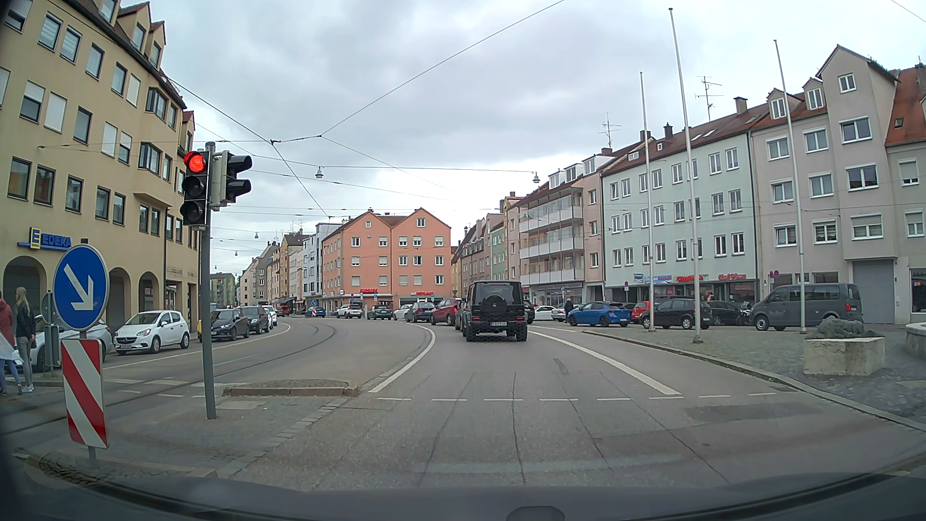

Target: Follow the waypoints while adhering to traffic rules and regulations

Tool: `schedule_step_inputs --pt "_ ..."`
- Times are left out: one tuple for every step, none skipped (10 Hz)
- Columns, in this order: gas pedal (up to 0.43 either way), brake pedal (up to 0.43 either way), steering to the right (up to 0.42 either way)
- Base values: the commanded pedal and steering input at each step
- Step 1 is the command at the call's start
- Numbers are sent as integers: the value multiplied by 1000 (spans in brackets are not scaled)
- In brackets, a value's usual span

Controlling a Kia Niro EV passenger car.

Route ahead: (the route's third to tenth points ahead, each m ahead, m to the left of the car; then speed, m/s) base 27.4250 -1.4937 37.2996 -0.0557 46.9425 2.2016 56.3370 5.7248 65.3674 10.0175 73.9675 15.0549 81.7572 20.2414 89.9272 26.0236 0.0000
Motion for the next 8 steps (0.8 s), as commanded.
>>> schedule_step_inputs --pt "0 207 20" --pt "0 207 20" --pt "0 207 20" --pt "0 207 20" --pt "0 207 20" --pt "0 207 20" --pt "0 207 20" --pt "0 207 20"
